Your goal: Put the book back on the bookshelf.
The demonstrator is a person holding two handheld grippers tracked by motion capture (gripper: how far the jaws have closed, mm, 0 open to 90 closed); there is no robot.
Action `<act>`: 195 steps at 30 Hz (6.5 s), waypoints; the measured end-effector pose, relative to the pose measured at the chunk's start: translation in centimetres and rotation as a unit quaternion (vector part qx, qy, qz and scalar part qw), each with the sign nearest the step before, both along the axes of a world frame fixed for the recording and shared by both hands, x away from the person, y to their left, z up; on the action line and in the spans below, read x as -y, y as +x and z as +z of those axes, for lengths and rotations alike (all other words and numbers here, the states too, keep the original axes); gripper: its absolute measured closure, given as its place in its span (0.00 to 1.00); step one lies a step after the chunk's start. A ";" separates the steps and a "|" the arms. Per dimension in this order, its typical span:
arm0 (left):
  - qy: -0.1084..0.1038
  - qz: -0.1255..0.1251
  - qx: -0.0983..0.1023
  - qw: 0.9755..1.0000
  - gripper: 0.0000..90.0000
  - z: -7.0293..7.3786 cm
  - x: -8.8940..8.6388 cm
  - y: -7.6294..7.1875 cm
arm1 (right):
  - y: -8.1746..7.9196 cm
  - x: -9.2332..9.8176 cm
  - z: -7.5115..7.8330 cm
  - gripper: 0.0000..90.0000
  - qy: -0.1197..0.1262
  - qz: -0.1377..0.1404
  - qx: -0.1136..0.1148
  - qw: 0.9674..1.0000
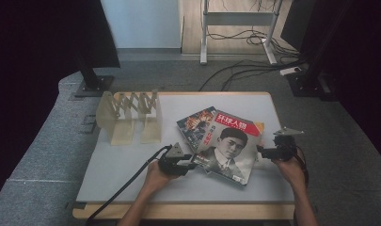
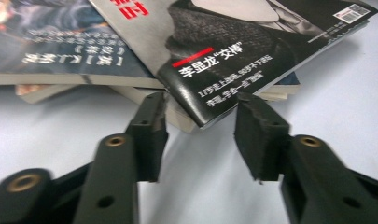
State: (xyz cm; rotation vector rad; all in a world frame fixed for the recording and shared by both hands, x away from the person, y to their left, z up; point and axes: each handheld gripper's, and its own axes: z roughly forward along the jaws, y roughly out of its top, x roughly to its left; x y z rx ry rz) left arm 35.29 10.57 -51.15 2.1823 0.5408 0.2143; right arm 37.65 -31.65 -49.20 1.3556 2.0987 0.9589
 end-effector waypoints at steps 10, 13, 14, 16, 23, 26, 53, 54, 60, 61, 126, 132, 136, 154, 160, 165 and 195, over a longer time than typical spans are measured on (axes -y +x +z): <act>-0.005 0.048 0.008 0.999 0.29 1.1 -0.3 1.2 | 0.3 -0.1 0.1 0.07 0.000 0.003 -0.001 1.000; 0.006 0.051 0.008 0.999 0.25 0.6 0.1 1.5 | 0.4 -0.3 0.1 0.07 -0.001 0.006 -0.001 1.000; 0.002 0.053 0.006 0.999 0.25 0.4 0.2 1.5 | 0.5 -0.4 0.1 0.07 -0.001 0.007 -0.002 1.000; 0.004 0.055 0.010 0.998 0.25 0.2 0.5 1.5 | 0.6 -0.6 0.2 0.06 -0.001 0.009 -0.002 1.000; 0.010 0.053 0.014 0.998 0.25 -0.3 0.6 1.5 | 1.3 -1.1 0.0 0.02 0.005 0.014 -0.012 1.000; 0.009 0.052 0.011 0.999 0.25 -0.5 0.6 1.6 | 1.6 -1.0 -0.3 0.00 0.012 0.016 -0.019 1.000; -0.002 0.051 0.012 0.999 0.27 -0.9 0.4 1.5 | 7.3 -0.5 -2.5 0.00 0.098 0.034 -0.085 0.991; -0.003 0.051 0.012 0.999 0.27 -0.9 0.4 1.5 | 7.4 -0.5 -2.6 0.00 0.101 0.035 -0.087 0.990; -0.003 0.050 0.012 0.999 0.27 -0.9 0.4 1.5 | 8.1 -0.5 -2.9 0.00 0.124 0.043 -0.102 0.986; -0.003 0.050 0.012 0.999 0.27 -0.9 0.4 1.5 | 8.3 -0.5 -2.9 0.00 0.127 0.044 -0.102 0.986; -0.024 0.025 -0.024 0.999 0.19 0.5 0.4 2.0 | 2.8 -3.4 8.8 0.95 0.103 0.118 0.055 0.986; -0.026 0.017 -0.025 0.999 0.20 0.7 0.7 1.8 | 1.7 -3.8 9.5 0.95 0.104 0.132 0.063 0.984; -0.028 0.013 -0.026 0.999 0.20 1.0 1.0 1.9 | 1.1 -3.8 9.8 0.95 0.110 0.139 0.069 0.982; -0.042 -0.021 -0.038 0.998 0.29 1.8 3.3 3.2 | -1.0 -3.7 11.1 0.95 0.118 0.162 0.088 0.976; -0.039 -0.030 -0.051 0.997 0.31 1.6 3.9 4.2 | -1.5 -3.6 11.5 0.95 0.118 0.169 0.094 0.974; -0.038 -0.041 -0.057 0.997 0.35 1.4 4.3 4.6 | -1.8 -3.6 11.6 0.95 0.120 0.173 0.096 0.973; -0.053 -0.081 -0.052 0.994 0.87 3.9 4.1 3.2 | -2.4 -3.6 13.0 0.95 0.117 0.175 0.118 0.971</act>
